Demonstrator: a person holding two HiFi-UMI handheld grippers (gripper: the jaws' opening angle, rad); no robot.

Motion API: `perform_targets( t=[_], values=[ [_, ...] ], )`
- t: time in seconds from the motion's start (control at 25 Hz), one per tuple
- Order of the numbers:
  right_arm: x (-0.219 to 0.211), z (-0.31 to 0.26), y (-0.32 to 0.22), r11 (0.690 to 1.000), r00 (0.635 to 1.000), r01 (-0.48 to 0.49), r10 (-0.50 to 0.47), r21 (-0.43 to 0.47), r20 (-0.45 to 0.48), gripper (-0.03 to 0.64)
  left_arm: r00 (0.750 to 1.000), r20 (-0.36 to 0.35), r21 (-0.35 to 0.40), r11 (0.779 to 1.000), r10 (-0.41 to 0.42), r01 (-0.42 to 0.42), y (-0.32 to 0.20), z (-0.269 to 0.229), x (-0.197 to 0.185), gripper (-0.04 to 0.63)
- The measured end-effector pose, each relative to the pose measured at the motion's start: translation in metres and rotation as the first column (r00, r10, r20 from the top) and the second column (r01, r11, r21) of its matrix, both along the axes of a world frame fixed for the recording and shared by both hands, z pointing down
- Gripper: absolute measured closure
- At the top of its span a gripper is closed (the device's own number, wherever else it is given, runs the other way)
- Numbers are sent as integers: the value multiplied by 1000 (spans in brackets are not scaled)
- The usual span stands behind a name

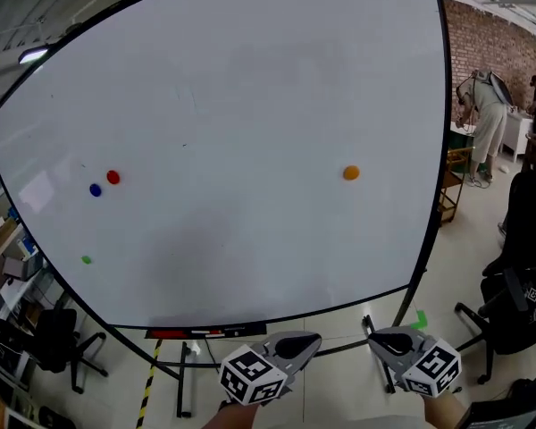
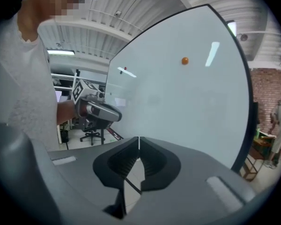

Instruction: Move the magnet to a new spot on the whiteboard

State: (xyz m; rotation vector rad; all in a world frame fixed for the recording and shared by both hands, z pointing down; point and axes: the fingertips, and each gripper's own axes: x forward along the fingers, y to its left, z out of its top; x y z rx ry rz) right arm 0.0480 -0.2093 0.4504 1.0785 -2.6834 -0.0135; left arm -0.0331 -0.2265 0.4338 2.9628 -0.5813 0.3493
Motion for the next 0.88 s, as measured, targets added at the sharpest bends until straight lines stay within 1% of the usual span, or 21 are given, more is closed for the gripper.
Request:
perform_targets(
  t=[0.12, 0.24, 0.32, 0.4, 0.44, 0.48, 0.56, 0.68, 0.76, 0.8, 0.88],
  values=[
    [29, -2, -26, 997, 997, -76, 76, 5, -9, 594, 1000, -1, -4, 1000, 19, -19, -10, 1, 15, 617],
    [52, -24, -52, 989, 991, -132, 134, 66, -15, 585, 999, 17, 23, 999, 30, -31, -13, -6, 24, 617],
    [56, -45, -62, 984, 990, -131, 136, 124, -36, 582, 999, 24, 26, 999, 28, -28, -12, -8, 26, 617],
    [54, -69, -74, 969, 984, -118, 143, 218, -104, 578, 1000, 21, 30, 999, 14, -15, -15, -10, 25, 617],
    [51, -81, -81, 958, 978, -108, 151, 266, -145, 564, 1000, 21, 33, 999, 5, -5, -18, -11, 23, 617],
    [47, -93, -86, 946, 970, -97, 160, 310, -182, 549, 1000, 21, 35, 999, -3, 2, -19, -12, 21, 617],
    [41, -121, -95, 913, 955, -82, 186, 399, -231, 545, 1000, 23, 37, 999, -7, 6, -17, -13, 18, 617],
    [38, -168, -110, 842, 929, -74, 253, 535, -269, 541, 999, 33, 43, 999, -17, 16, -17, -13, 13, 617],
    [35, -194, -119, 795, 913, -65, 292, 603, -286, 530, 999, 31, 41, 999, -34, 33, -18, -12, 8, 617],
    [32, -206, -123, 774, 907, -59, 306, 631, -290, 514, 999, 30, 39, 998, -43, 41, -18, -12, 5, 617],
    [24, -226, -131, 741, 902, -43, 317, 671, -293, 505, 998, 32, 38, 998, -59, 57, -20, -11, 1, 617]
  ],
)
